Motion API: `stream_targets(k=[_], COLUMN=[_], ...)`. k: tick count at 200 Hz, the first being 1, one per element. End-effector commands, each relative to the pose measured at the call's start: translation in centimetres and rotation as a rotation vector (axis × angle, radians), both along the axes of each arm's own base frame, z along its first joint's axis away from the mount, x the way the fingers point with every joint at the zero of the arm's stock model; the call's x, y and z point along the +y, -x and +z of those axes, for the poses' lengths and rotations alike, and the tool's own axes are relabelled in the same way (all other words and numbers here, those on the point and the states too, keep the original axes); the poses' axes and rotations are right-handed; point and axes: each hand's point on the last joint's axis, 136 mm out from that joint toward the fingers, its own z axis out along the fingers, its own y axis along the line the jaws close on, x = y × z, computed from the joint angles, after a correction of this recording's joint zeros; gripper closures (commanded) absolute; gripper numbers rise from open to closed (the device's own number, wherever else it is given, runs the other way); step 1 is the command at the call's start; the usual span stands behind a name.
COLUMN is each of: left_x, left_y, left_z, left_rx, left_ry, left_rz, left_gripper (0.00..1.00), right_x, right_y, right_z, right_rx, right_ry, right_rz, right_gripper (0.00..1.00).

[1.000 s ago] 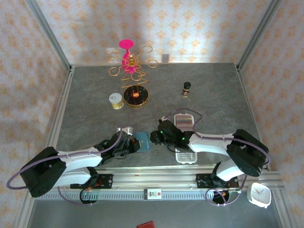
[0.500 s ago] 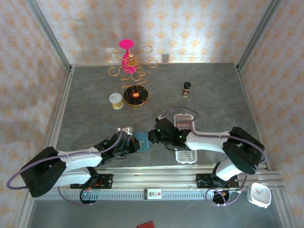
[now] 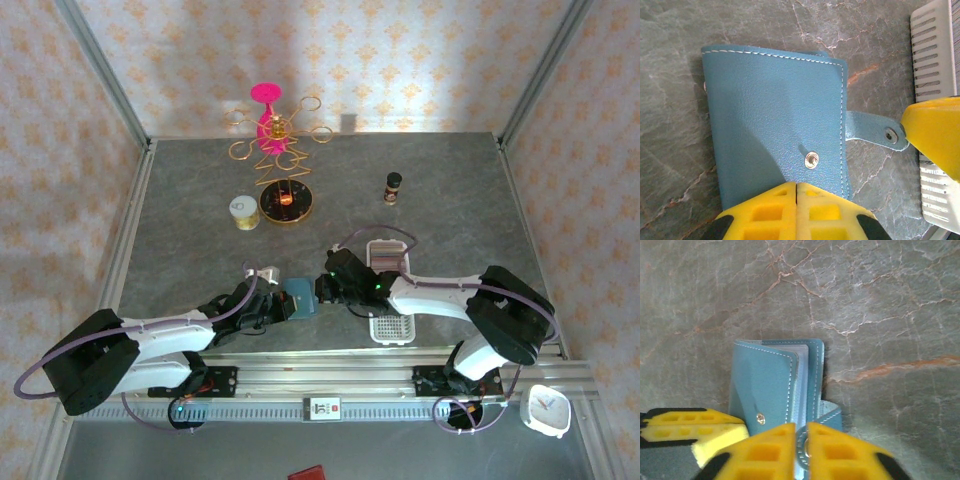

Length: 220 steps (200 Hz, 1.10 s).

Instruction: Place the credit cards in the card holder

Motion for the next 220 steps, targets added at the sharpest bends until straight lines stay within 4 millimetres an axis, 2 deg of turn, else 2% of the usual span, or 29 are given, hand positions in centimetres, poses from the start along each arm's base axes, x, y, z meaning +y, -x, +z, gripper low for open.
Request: stream_targets(k=[1, 69, 101, 143, 175, 213, 220], left_x=[1.2, 1.4, 1.5, 1.5, 1.3, 1.3, 1.3], left_y=[0.7, 0.7, 0.5, 0.2, 0.2, 0.1, 0.2], left_z=[-1.5, -1.5, -1.2, -0.4, 0.2, 1.3, 1.3], left_rx=[0.03, 0.03, 0.022, 0.018, 0.012, -0.008, -0.008], left_ry=[-0.059, -0.06, -0.068, -0.075, -0.053, -0.038, -0.038], left_rz=[0.027, 0.029, 0.037, 0.044, 0.043, 0.046, 0.048], left_gripper=[1.0, 1.0, 1.0, 1.0, 1.0, 1.0, 1.0], right_x=[-0.4, -0.2, 0.0, 0.1, 0.1, 0.9, 1.1], right_y=[-0.4, -0.3, -0.1, 0.0, -0.1, 0.0, 0.1], right_z=[0.0, 0.2, 0.8, 0.7, 0.8, 1.6, 1.7], right_rx=[-0.013, -0.011, -0.018, -0.013, -0.019, -0.019, -0.017], right_ry=[0.05, 0.042, 0.023, 0.027, 0.023, -0.014, -0.021], right_rz=[-0.014, -0.003, 0.014, 0.02, 0.017, 0.045, 0.052], right_gripper=[0.8, 0.83, 0.65, 0.66, 0.7, 0.64, 0.61])
